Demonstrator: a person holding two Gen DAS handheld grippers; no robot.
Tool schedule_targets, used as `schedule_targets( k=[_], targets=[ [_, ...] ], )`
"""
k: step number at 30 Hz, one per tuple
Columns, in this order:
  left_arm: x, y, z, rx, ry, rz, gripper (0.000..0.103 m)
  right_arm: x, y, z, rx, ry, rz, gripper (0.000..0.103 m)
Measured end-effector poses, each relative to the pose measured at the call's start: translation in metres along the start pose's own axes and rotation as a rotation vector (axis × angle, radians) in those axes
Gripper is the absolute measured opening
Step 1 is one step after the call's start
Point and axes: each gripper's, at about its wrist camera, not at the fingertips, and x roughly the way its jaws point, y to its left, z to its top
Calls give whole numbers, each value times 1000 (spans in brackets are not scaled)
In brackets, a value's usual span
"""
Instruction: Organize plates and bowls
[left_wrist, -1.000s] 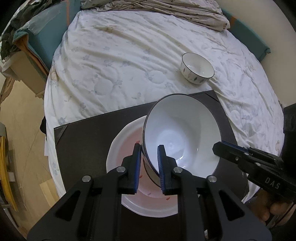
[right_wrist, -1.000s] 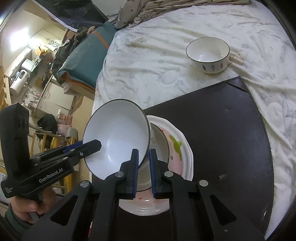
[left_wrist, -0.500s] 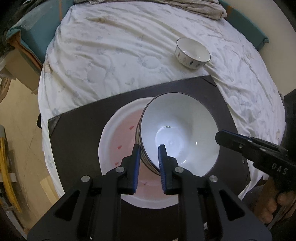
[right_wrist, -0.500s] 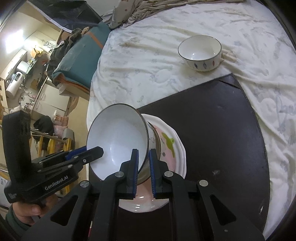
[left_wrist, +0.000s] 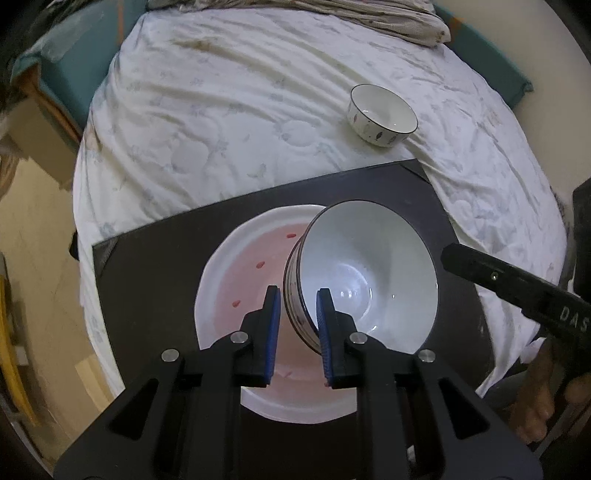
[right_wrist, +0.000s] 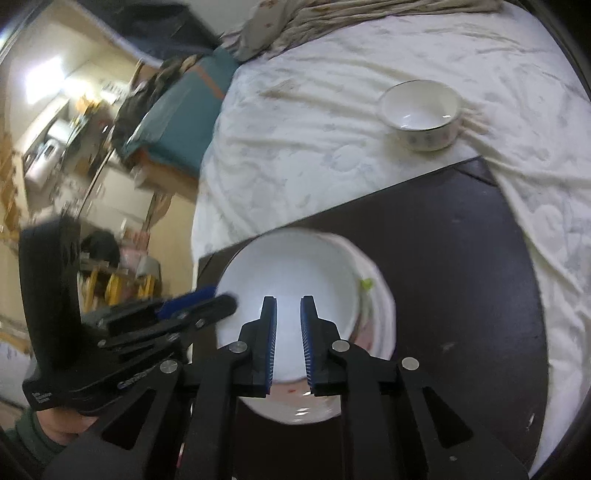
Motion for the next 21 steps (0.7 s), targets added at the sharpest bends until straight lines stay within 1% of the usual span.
schedule_targets(
  k=[2, 3, 4, 5, 6, 8, 9, 10, 13, 17, 18, 20, 21],
  targets=[
    [2, 2, 0, -15, 8, -9, 17, 0, -11, 5, 46, 8, -24, 24],
    [3, 3, 0, -20, 8, -9, 17, -1, -15, 6, 64, 14, -30, 39],
    [5, 4, -1, -20, 13, -16, 17, 1, -22, 6, 102, 20, -25, 61],
    [7, 4, -2, -19, 23, -20, 17, 3, -27, 5, 126, 25, -17, 65],
    [9, 4, -2, -23, 31, -22, 16, 7, -29, 5, 133, 44, -24, 65],
    [12, 6, -3, -36, 41, -22, 16, 15, -32, 3, 131, 84, -47, 59],
    [13, 7, -2, -41, 45, -26, 16, 19, -33, 1, 137, 105, -50, 51],
    [15, 9, -2, -55, 49, -37, 16, 26, -35, -1, 146, 132, -45, 47],
    [17, 13, 0, -82, 53, -63, 16, 32, -36, -3, 148, 147, -39, 45],
    [24, 16, -1, -109, 91, -103, 17, 36, -32, -3, 136, 155, -37, 45],
    [24, 16, -1, -113, 93, -101, 17, 37, -31, -3, 136, 160, -34, 45],
    [21, 18, 0, -125, 88, -90, 17, 40, -29, -4, 142, 167, 0, 44],
    [20, 20, 1, -137, 86, -83, 18, 42, -27, -4, 132, 165, -7, 44]
  ],
)
